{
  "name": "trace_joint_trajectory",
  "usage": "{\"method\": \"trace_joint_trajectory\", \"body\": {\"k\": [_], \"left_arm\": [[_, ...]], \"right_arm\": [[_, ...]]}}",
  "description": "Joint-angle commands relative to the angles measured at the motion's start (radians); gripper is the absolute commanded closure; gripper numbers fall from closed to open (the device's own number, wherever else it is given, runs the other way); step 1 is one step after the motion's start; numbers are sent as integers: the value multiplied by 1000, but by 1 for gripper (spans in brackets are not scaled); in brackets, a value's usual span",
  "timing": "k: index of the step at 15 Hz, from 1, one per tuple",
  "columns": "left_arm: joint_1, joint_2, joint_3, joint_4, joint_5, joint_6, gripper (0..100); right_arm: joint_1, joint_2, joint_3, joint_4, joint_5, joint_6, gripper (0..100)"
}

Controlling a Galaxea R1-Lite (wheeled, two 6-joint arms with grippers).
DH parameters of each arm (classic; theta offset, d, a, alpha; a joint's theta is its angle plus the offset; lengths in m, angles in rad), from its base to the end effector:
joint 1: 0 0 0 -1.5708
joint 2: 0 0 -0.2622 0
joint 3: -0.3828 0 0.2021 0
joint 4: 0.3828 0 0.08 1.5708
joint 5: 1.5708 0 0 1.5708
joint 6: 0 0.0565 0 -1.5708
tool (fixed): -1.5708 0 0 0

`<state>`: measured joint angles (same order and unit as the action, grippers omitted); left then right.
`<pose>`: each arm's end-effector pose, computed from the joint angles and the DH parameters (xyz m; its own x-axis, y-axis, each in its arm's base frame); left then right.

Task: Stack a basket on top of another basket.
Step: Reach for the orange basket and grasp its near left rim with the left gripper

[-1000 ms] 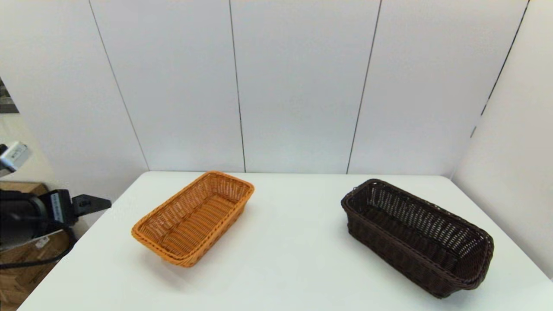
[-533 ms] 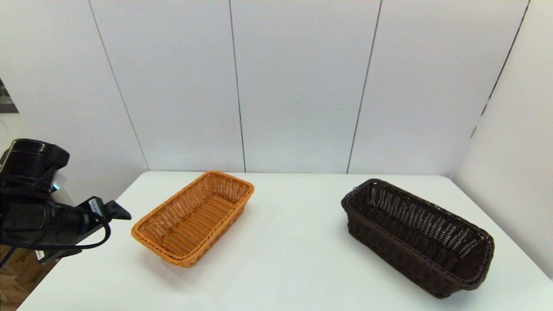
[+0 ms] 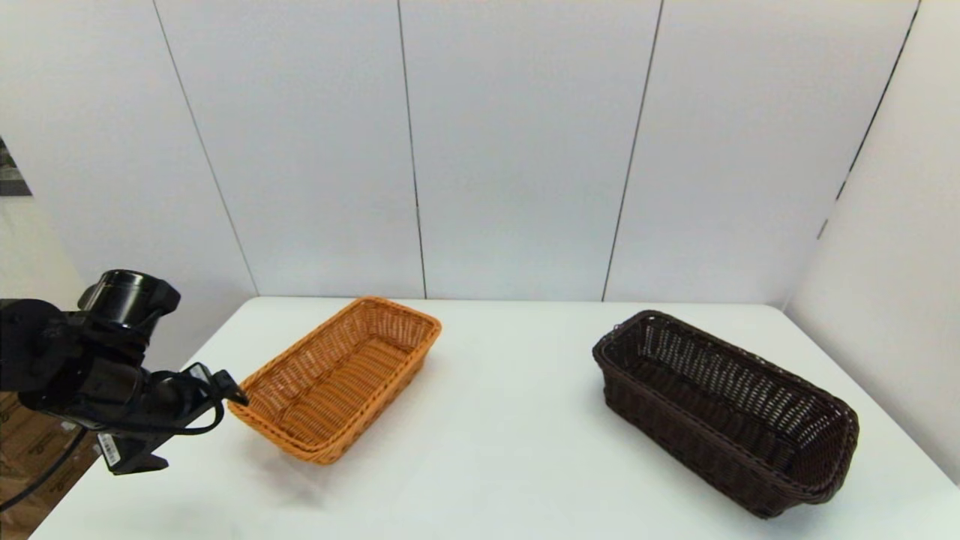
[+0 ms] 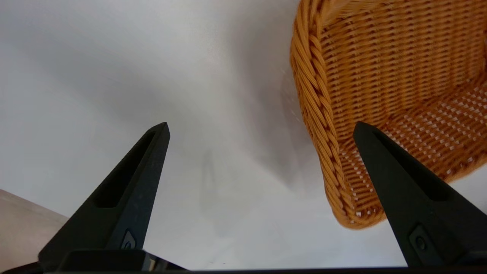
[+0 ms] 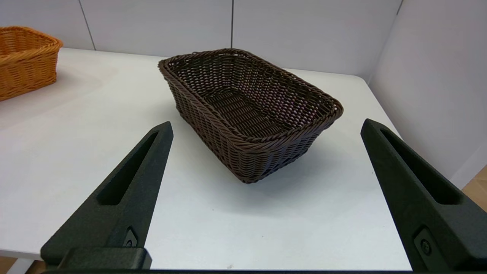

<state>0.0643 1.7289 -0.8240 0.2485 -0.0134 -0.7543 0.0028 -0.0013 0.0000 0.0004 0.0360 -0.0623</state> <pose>0.2713 0.0167 0.0334 0.4054 0.0127 -0.9141 -0.6676 0.6872 -0.2865 0.0616 0.0022 0.0755 0.9992 0.0388 0.0009 -0.0387 0.9973 -0.0623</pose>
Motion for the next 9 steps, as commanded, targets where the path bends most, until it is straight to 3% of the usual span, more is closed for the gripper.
{"method": "trace_joint_trajectory", "body": {"k": [1, 9], "left_arm": [[-9, 75, -14, 2, 0, -46, 0], [-109, 152, -90, 2, 1, -200, 0]], "right_arm": [[0, 1, 0, 1, 1, -1, 0], [0, 1, 0, 0, 1, -1, 0]]}}
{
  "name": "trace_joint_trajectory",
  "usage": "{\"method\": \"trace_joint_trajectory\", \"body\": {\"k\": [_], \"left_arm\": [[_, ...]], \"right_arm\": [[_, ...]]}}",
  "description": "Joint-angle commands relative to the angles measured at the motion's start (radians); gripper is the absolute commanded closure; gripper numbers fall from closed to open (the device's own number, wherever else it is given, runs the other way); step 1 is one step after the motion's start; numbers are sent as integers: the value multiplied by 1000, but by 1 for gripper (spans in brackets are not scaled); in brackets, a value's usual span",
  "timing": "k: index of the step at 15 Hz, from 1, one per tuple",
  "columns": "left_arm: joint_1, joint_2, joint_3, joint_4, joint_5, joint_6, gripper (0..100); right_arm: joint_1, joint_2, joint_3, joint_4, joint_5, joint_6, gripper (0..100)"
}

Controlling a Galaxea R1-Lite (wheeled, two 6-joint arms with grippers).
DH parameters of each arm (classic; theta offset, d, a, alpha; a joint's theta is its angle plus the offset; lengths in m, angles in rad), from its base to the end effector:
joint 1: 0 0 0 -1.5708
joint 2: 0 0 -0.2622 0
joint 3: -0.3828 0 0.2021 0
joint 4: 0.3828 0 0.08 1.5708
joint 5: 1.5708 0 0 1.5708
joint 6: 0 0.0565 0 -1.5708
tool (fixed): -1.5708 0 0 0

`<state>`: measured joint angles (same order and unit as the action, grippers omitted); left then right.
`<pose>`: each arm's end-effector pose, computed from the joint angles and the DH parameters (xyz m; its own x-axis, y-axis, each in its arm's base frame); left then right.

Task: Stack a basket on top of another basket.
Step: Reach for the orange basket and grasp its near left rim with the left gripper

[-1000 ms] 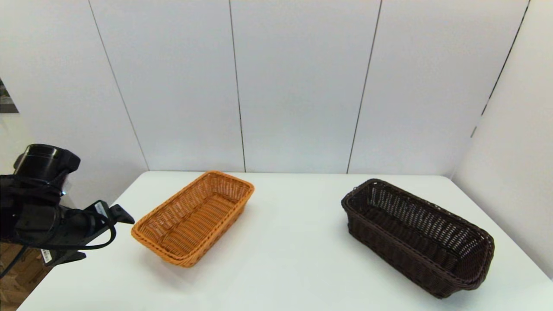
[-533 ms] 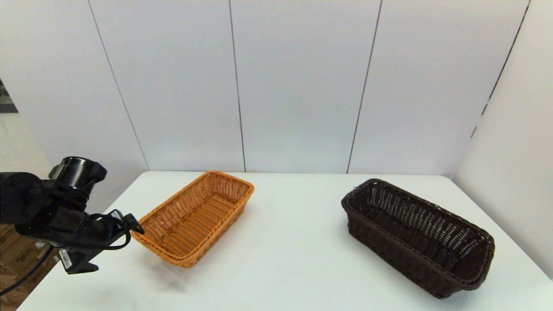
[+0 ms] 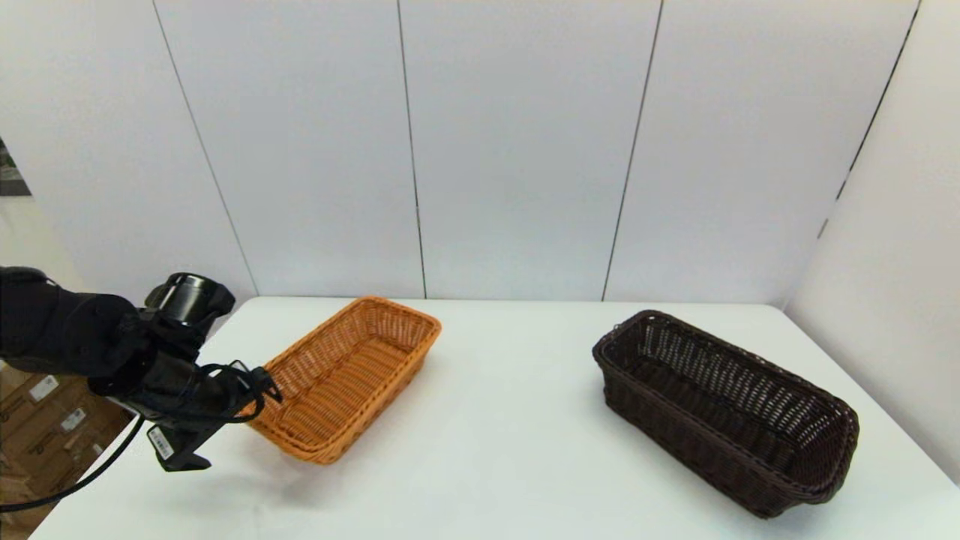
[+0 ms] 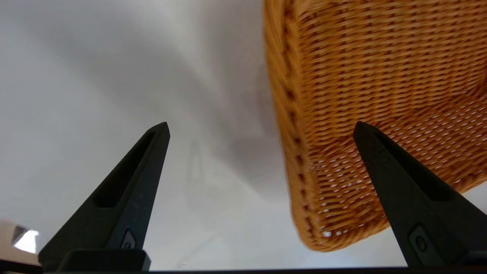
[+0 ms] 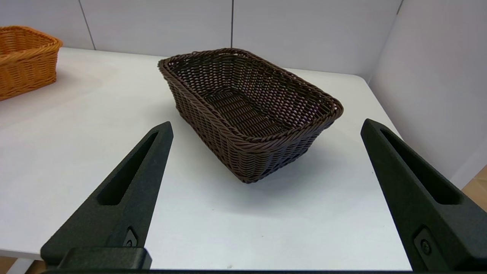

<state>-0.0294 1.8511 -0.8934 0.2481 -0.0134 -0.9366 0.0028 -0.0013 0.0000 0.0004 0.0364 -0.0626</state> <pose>0.2907 -0.0093 0.0146 0.3564 -0.0239 -0.9340 -0.7319 0.6143 -0.2950 0.0616 0.0022 0.0755 0.9992 0.0392 0.0009 -0.0391 0.9973 -0.0626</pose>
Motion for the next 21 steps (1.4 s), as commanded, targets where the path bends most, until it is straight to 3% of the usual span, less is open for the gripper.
{"method": "trace_joint_trajectory", "body": {"k": [1, 12, 21], "left_arm": [[-15, 31, -21, 2, 1, -18, 0], [-18, 241, -167, 0, -2, -54, 0], [-96, 269, -188, -3, -3, -60, 0]], "right_arm": [[0, 1, 0, 0, 0, 0, 0], [0, 1, 0, 0, 0, 0, 0], [0, 1, 0, 0, 0, 0, 0]]}}
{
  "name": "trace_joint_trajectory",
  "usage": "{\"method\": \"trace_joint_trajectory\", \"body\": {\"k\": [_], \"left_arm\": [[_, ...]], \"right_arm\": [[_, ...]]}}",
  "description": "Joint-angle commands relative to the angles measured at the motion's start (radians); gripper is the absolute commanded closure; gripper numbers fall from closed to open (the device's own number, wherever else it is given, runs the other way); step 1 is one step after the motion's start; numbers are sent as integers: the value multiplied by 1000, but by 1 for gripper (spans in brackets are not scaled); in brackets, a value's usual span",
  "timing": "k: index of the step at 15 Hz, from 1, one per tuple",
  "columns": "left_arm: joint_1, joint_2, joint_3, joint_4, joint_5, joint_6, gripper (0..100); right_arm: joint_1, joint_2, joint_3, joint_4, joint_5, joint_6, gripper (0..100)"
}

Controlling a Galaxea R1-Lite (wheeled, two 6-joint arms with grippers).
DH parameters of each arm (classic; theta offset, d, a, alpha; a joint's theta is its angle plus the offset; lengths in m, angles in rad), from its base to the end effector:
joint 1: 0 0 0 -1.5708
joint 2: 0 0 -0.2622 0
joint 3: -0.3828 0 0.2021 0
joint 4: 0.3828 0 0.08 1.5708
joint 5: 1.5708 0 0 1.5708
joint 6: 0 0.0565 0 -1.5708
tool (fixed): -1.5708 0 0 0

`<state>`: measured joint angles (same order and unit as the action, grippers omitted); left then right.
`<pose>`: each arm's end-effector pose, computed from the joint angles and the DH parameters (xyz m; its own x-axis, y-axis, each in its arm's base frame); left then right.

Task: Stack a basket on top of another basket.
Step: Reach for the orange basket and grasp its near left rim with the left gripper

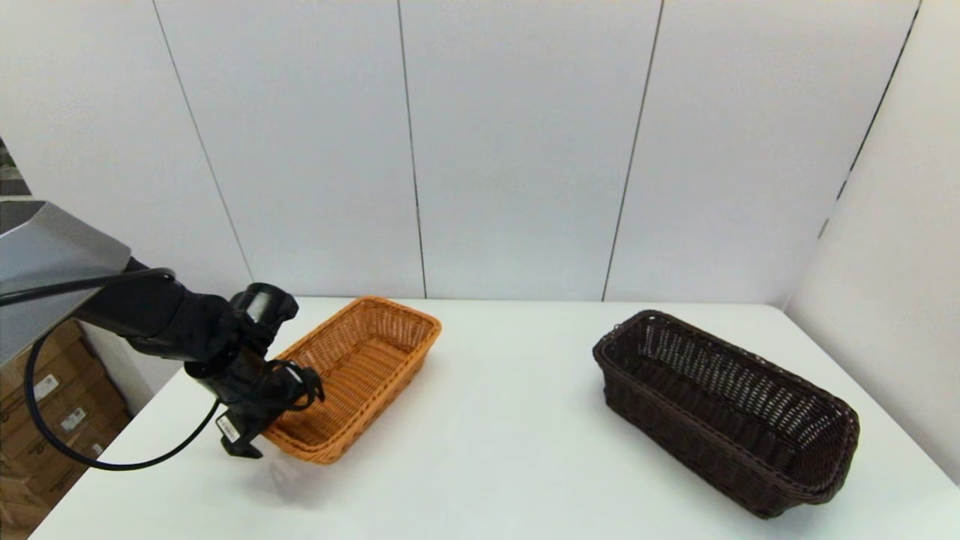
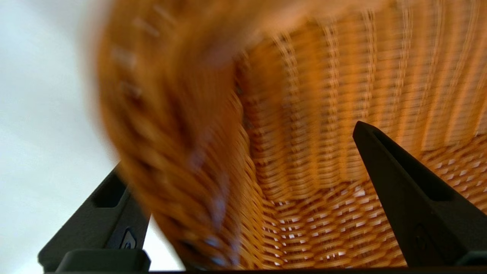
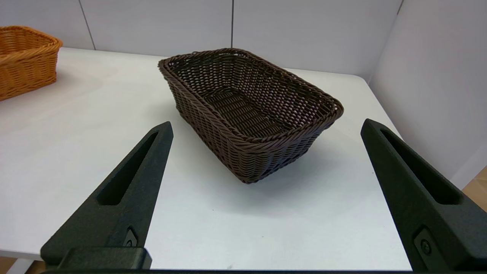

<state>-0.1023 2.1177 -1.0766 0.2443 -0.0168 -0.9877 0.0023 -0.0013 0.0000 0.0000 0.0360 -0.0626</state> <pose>0.3328 -0.0351 -0.0307 0.2783 -0.0455 -0.9594 -0.7380 0.6292 -0.2439 0.0616 0.0022 0.0756 0.9993 0.0383 0.0013 -0.0381 0.9973 -0.0626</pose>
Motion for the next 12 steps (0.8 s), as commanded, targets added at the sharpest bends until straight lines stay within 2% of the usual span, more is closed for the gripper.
{"method": "trace_joint_trajectory", "body": {"k": [1, 5, 6, 12], "left_arm": [[-28, 2, -5, 3, 0, -16, 0], [-43, 12, -5, 3, -2, -26, 0], [-45, 12, -5, 3, -2, -26, 100], [-65, 13, -2, 3, -2, -25, 100]], "right_arm": [[1, 1, 0, 0, 1, 0, 0], [1, 1, 0, 0, 1, 0, 0], [-1, 1, 0, 0, 1, 0, 0], [1, 1, 0, 0, 1, 0, 0]]}}
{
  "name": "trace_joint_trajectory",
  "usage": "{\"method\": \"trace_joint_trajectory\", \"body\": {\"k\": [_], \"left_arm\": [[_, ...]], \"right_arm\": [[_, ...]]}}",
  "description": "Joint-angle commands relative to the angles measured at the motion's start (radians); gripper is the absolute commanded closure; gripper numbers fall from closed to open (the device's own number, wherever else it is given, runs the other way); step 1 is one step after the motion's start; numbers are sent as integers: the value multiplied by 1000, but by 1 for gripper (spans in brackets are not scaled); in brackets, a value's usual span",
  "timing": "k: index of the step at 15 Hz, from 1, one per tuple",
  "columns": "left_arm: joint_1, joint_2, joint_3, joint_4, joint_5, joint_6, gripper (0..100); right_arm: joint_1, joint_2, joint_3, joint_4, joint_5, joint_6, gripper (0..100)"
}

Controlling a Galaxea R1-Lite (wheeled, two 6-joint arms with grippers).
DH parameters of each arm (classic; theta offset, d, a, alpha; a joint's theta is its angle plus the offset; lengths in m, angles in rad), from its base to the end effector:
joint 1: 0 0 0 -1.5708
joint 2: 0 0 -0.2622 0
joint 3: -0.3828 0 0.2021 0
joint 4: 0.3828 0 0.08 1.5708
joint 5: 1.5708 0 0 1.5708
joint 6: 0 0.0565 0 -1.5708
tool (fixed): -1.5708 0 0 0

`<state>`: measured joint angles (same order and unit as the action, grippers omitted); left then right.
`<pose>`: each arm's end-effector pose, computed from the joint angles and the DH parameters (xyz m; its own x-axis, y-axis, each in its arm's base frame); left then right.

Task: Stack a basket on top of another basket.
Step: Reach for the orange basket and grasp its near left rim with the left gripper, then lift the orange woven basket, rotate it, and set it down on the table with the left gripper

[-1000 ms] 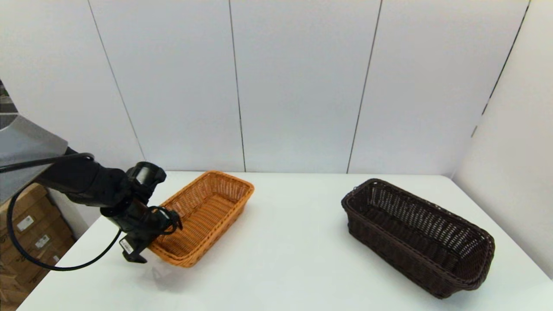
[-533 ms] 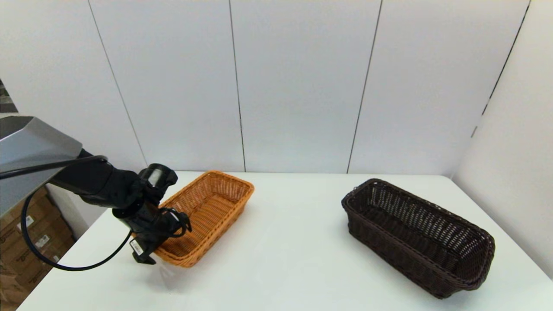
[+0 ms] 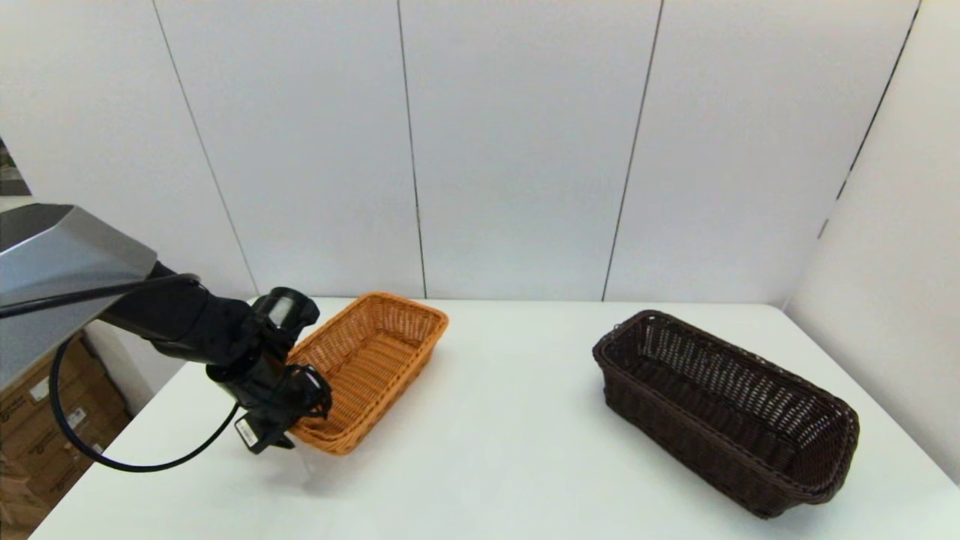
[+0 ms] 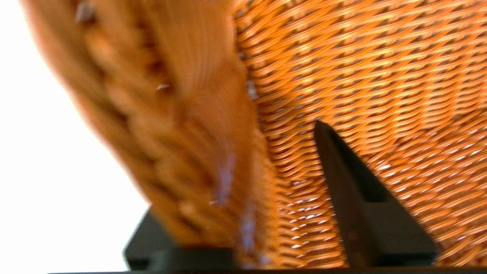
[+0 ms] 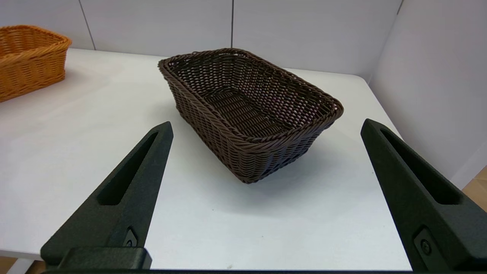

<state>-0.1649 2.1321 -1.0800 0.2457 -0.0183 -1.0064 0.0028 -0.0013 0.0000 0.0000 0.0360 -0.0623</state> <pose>0.3302 -0.0560 -0.0349 0.2629 -0.0623 -0.9628 -0.7122 0.6607 -0.2372 0.0616 0.0022 0.0756 0.9992 0.0388 0.0013 -0.0386 0.9973 -0.0623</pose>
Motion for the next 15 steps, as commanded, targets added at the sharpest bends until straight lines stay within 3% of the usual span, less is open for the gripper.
{"method": "trace_joint_trajectory", "body": {"k": [1, 8, 11, 15], "left_arm": [[-2, -1, 2, 1, 0, -6, 100], [-2, -84, 3, 1, -52, 12, 100], [-2, -150, 3, 1, -138, 149, 100], [-12, -133, 15, 1, -152, 341, 100]], "right_arm": [[0, 1, 0, 0, 1, -1, 0], [0, 1, 2, 2, 1, -1, 0], [0, 1, 0, 0, 1, -1, 0], [0, 1, 0, 0, 1, -1, 0]]}}
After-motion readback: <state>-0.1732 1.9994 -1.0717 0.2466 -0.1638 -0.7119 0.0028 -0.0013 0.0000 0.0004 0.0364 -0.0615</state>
